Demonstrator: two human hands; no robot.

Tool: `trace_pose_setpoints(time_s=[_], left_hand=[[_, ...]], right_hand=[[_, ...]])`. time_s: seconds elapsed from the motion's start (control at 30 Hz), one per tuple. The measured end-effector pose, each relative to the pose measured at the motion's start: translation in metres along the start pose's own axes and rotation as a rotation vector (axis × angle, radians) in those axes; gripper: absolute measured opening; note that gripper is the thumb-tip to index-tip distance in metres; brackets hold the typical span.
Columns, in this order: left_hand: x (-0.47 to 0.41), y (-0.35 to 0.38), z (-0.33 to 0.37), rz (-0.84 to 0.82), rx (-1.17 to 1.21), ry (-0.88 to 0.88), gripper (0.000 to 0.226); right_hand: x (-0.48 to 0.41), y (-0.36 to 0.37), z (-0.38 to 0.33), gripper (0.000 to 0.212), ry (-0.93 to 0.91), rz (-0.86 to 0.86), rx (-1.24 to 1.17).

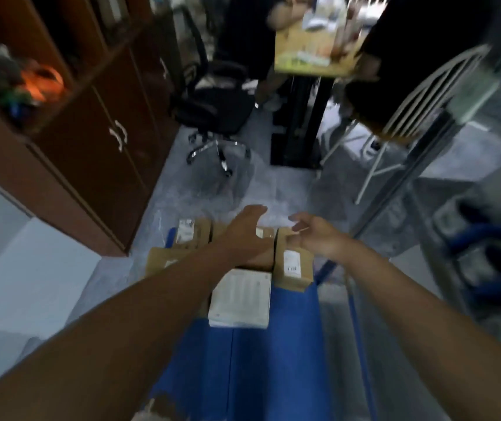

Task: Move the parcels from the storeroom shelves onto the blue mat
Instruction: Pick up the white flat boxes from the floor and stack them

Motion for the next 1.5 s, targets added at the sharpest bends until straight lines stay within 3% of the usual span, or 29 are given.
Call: trace_pose_setpoints(time_s=[0.13, 0.27, 0.43, 0.6, 0.73, 0.93, 1.1, 1.27, 1.5], left_hand=[[0.032, -0.059, 0.061, -0.089, -0.192, 0.08, 0.07], [0.049, -0.114, 0.103, -0.05, -0.281, 0.197, 0.068], [0.067, -0.147, 0.116, -0.177, -0.364, 0.336, 0.071], [0.096, -0.142, 0.123, -0.325, -0.44, 0.495, 0.072], [0.137, -0.117, 0.139, -0.458, -0.512, 0.636, 0.074], [0.233, -0.058, 0.189, -0.597, -0.508, 0.881, 0.074], [0.352, 0.005, 0.216, -0.723, -0.448, 1.098, 0.071], [0.49, 0.075, 0.208, -0.917, -0.51, 1.258, 0.074], [0.701, 0.15, 0.184, -1.191, -0.497, 1.397, 0.072]], right_hand=[[0.06, -0.041, -0.078, 0.065, -0.065, 0.049, 0.072], [0.112, -0.062, -0.136, 0.056, -0.085, 0.196, 0.067], [0.166, -0.028, -0.166, 0.054, -0.043, 0.311, 0.113], [0.223, 0.015, -0.171, 0.06, 0.144, 0.476, 0.178], [0.29, 0.041, -0.165, 0.05, 0.294, 0.627, 0.145], [0.436, 0.081, -0.156, 0.068, 0.527, 0.798, 0.188], [0.563, 0.129, -0.153, 0.052, 0.627, 0.986, 0.124], [0.694, 0.23, -0.133, 0.073, 0.832, 1.108, -0.022], [0.88, 0.419, -0.117, 0.061, 1.056, 1.255, -0.244]])
Point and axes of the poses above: each hand's wrist, its own x-axis away from the middle knuckle, its own y-axis out of the palm, z = x × y, the point moved 5 cm from there along -x, towards the middle knuckle, and after that the axes turned 5 degrees about -z, right-handed, at the moved point
